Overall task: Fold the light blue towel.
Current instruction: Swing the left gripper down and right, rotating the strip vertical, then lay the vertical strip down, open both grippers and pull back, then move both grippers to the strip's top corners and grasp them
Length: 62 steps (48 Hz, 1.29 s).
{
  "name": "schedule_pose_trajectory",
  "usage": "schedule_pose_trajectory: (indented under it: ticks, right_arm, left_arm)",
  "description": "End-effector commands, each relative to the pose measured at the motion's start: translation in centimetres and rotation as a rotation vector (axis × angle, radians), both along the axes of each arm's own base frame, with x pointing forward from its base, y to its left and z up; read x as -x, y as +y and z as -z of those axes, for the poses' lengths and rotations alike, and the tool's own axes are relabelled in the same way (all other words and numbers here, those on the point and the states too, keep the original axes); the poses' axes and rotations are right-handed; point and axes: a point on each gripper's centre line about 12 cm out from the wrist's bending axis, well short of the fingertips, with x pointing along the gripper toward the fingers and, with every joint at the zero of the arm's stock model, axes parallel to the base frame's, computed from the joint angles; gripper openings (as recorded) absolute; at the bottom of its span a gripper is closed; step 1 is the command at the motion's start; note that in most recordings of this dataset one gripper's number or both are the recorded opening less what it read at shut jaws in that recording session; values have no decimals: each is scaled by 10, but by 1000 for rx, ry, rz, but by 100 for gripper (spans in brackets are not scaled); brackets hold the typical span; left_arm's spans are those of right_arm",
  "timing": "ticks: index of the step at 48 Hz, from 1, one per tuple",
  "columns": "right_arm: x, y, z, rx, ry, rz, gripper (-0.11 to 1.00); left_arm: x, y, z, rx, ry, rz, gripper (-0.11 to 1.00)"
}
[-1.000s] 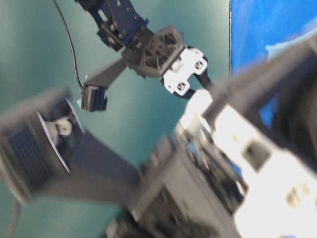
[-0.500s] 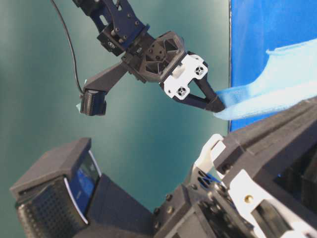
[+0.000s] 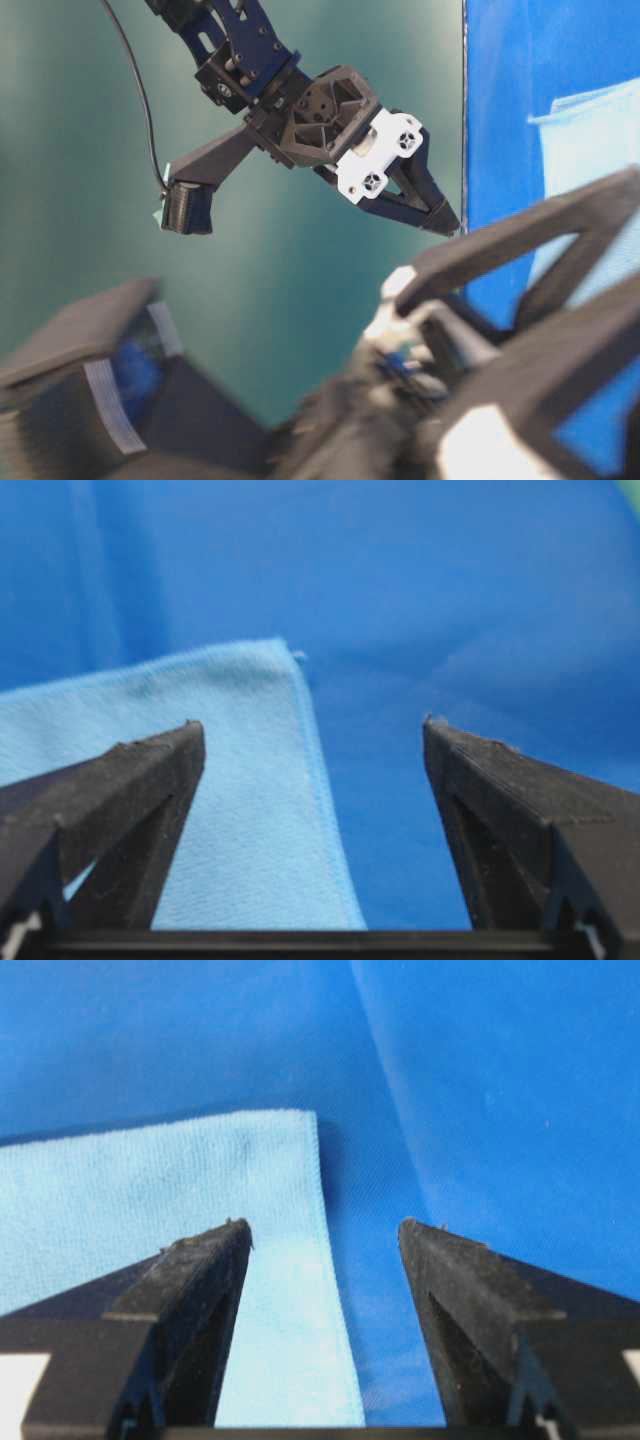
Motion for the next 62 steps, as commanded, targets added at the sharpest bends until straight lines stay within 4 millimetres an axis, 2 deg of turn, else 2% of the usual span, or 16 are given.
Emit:
schedule_pose_trajectory:
  ticks: [1, 6, 13, 24, 33, 43, 50, 62]
  right_arm:
    - [-1, 7, -21, 24, -50, -26, 63]
    - [0, 25, -34, 36, -70, -70, 63]
    - [14, 45, -47, 28, -92, -96, 63]
    - [55, 70, -54, -40, -164, -119, 62]
    - [90, 78, -63, -86, -267, -120, 62]
    - [122, 86, -67, -93, -359, -155, 62]
    - [127, 91, -63, -107, -400, -186, 62]
    - [125, 85, -59, -110, -383, -162, 62]
  left_arm:
    - [0, 3, -32, 12, -56, -3, 84]
    - [9, 11, -48, 12, -62, -16, 84]
    - [26, 38, -63, 15, -80, -70, 83]
    - [71, 73, -78, 26, -159, -145, 82]
    - [116, 96, -85, 36, -256, -206, 82]
    - [154, 113, -87, 37, -319, -262, 82]
    - [163, 121, -79, 35, -340, -292, 82]
    - [160, 122, -76, 34, -335, -296, 82]
